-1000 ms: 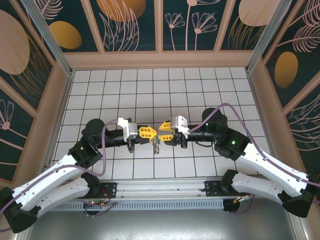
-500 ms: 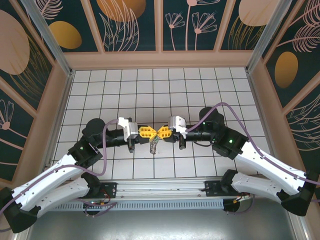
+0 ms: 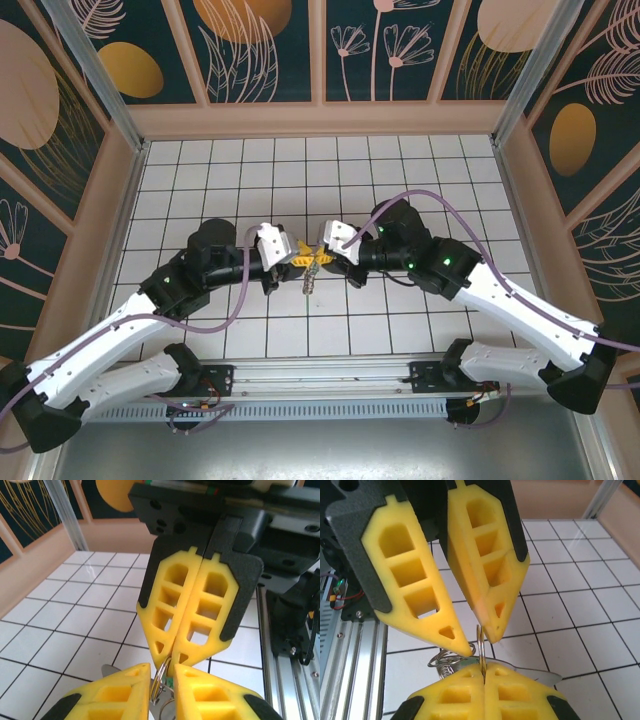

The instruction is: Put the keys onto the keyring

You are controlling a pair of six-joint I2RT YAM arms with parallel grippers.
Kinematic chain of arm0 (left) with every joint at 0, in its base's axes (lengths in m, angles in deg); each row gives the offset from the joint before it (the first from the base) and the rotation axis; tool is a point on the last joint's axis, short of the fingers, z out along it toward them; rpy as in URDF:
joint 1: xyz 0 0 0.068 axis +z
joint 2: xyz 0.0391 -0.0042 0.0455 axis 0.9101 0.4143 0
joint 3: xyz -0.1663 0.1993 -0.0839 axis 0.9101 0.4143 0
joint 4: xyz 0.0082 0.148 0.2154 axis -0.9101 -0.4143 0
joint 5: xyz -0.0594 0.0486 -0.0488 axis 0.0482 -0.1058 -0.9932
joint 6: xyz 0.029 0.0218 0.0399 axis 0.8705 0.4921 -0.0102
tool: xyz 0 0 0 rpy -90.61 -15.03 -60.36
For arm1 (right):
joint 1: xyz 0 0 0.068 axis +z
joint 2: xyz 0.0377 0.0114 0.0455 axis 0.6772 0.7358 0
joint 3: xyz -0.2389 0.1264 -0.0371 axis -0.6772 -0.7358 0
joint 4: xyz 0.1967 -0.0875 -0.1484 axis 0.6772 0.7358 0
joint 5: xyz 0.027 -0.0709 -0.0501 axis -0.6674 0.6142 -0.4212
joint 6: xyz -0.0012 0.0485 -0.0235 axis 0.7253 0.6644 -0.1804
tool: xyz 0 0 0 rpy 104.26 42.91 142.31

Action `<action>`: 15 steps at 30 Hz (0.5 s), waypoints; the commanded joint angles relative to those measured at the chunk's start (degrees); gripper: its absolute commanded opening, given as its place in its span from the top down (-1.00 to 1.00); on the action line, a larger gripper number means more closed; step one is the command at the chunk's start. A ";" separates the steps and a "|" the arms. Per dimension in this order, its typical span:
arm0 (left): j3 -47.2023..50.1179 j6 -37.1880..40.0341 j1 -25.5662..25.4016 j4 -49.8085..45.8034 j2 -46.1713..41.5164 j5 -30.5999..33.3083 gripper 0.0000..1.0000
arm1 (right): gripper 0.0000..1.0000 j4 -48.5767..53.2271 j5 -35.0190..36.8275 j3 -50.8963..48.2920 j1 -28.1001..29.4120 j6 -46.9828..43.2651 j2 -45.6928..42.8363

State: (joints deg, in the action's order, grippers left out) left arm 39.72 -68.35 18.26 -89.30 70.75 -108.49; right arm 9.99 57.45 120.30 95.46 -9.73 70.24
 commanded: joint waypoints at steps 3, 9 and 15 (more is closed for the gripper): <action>-2.03 2.54 -0.23 -2.64 1.27 0.35 0.66 | 1.00 3.16 -0.24 2.78 0.52 -2.13 0.02; -2.41 3.11 -0.28 -2.52 2.26 -0.50 0.75 | 1.00 3.64 -1.40 2.73 1.23 -2.81 0.31; -1.89 2.60 -0.27 -1.38 2.23 -2.79 1.00 | 1.00 4.30 -0.78 3.02 1.65 -2.80 1.06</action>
State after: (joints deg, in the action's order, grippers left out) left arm 39.44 -66.03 18.19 -92.39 72.85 -109.74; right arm 14.38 57.86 121.26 96.01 -11.70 70.83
